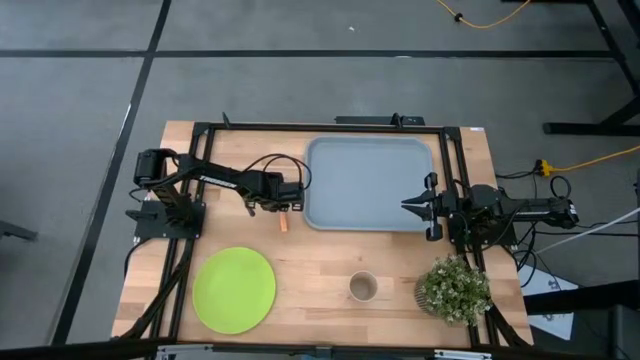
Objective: Pick and place plate/cup/fork/spoon on tray
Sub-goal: Put the light orange fork on the light blue tray
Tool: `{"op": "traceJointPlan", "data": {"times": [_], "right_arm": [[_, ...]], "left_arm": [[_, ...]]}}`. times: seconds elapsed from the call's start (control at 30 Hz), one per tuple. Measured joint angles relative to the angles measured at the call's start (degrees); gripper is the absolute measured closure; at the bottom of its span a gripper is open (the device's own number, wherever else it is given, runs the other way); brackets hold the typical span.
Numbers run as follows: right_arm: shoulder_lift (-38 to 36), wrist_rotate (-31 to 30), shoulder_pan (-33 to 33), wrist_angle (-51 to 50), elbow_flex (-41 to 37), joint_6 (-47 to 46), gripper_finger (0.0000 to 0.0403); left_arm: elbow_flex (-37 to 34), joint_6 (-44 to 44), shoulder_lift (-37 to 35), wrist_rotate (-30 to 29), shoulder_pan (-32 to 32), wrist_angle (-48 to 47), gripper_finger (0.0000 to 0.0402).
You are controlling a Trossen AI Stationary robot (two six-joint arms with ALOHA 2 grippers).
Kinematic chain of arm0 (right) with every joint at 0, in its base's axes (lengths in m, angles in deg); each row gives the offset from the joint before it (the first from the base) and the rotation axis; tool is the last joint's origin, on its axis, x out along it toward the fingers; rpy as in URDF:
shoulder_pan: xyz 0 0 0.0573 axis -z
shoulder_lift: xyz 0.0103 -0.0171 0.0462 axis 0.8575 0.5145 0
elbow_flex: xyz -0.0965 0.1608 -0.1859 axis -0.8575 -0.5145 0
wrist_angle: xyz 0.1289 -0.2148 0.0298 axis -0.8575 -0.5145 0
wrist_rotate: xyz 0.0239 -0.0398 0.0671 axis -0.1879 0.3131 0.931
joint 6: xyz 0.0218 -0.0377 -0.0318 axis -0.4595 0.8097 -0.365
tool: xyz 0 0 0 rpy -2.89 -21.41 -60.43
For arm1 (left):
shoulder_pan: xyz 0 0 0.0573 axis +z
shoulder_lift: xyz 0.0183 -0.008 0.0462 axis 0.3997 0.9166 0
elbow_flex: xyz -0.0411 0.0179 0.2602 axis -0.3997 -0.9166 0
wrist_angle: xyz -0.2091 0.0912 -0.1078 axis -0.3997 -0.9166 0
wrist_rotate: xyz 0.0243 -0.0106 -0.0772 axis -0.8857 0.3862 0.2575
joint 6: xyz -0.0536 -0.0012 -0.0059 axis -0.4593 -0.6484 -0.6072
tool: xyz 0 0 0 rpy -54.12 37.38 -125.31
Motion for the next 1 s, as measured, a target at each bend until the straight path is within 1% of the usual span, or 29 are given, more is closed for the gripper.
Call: {"op": "traceJointPlan", "data": {"times": [0.2,0.53,0.73,0.8,0.9,1.0], "right_arm": [[0.0,0.0,0.0,0.0,0.0,0.0,0.0351],[0.0,0.0,0.0,-0.5,0.0,0.0,0.0351],[0.0,0.0,0.0,-0.9,0.0,-0.2,0.0351],[0.0,0.0,0.0,-1.2,0.0,-0.6,0.0351],[0.0,0.1,0.0,-2.1,0.0,-2.0,0.0351],[0.0,0.1,0.0,-2.2,0.0,-3.1,0.0351]], "left_arm": [[0.0,-1.3,0.2,0.0,0.0,0.1,0.0349],[0.4,-1.5,5.6,0.2,-0.9,1.8,0.0348],[0.3,-1.3,5.9,0.0,-1.9,2.0,0.0348],[0.3,-0.8,5.9,1.1,-2.4,1.7,0.0348],[0.3,-1.3,5.9,4.4,-2.8,1.0,0.0348],[0.3,-1.2,5.9,5.2,-3.3,0.6,0.0348]]}}
